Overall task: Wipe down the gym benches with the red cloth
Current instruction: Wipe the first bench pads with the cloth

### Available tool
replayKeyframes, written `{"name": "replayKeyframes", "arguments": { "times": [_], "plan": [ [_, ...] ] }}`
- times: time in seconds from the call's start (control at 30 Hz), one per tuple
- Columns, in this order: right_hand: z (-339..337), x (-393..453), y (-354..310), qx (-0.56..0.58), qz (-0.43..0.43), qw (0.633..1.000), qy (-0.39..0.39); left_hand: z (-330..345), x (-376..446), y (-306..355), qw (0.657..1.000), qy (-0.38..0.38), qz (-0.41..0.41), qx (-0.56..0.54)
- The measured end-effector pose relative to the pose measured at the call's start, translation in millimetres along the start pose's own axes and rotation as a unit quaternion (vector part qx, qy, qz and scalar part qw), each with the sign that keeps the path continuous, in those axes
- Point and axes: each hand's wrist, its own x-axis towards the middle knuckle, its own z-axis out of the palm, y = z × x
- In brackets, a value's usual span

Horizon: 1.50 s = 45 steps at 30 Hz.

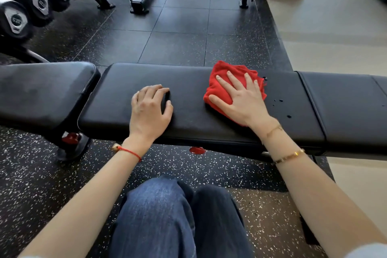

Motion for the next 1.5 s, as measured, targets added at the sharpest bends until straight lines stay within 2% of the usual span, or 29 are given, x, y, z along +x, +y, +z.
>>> {"name": "replayKeyframes", "arguments": {
  "times": [0.07, 0.2, 0.33, 0.4, 0.5, 0.6, 0.77, 0.9, 1.13, 1.4, 1.5],
  "plan": [
    [0, 11, -11, 0.004, -0.004, 1.0, -0.007, 0, 0, 1, 1.0, -0.001, -0.001, 0.001],
    [7, -9, -37, 0.006, -0.07, 0.997, -0.006, 1, 0, 0, 1.0, 0.008, -0.001, -0.009],
    [6, -41, -23, 0.001, -0.104, 0.994, 0.015, 0, -1, -2, 1.0, 0.012, 0.011, -0.011],
    [3, -47, -3, -0.002, -0.085, 0.996, 0.026, 0, -1, -3, 1.0, 0.012, 0.011, -0.013],
    [-4, -30, 27, -0.009, -0.014, 1.0, 0.023, 2, -1, -2, 1.0, 0.011, 0.009, -0.012],
    [-8, 0, 26, -0.016, 0.02, 1.0, 0.006, 2, -1, 0, 1.0, 0.012, 0.012, -0.004],
    [7, -8, -27, -0.002, -0.062, 0.998, 0.003, 1, -1, 0, 1.0, 0.013, 0.012, 0.005],
    [8, -39, -31, -0.007, -0.086, 0.996, 0.009, -1, -1, 3, 1.0, 0.006, 0.014, 0.017],
    [3, -69, -1, -0.01, -0.056, 0.998, 0.034, -6, 3, 24, 0.999, 0.0, 0.034, -0.035],
    [-5, -9, 35, -0.033, 0.1, 0.994, 0.012, 13, 14, 61, 0.996, -0.044, 0.067, -0.047],
    [-3, 10, 14, -0.027, 0.07, 0.997, -0.004, 18, 13, 61, 0.997, -0.048, 0.057, -0.036]
  ]
}}
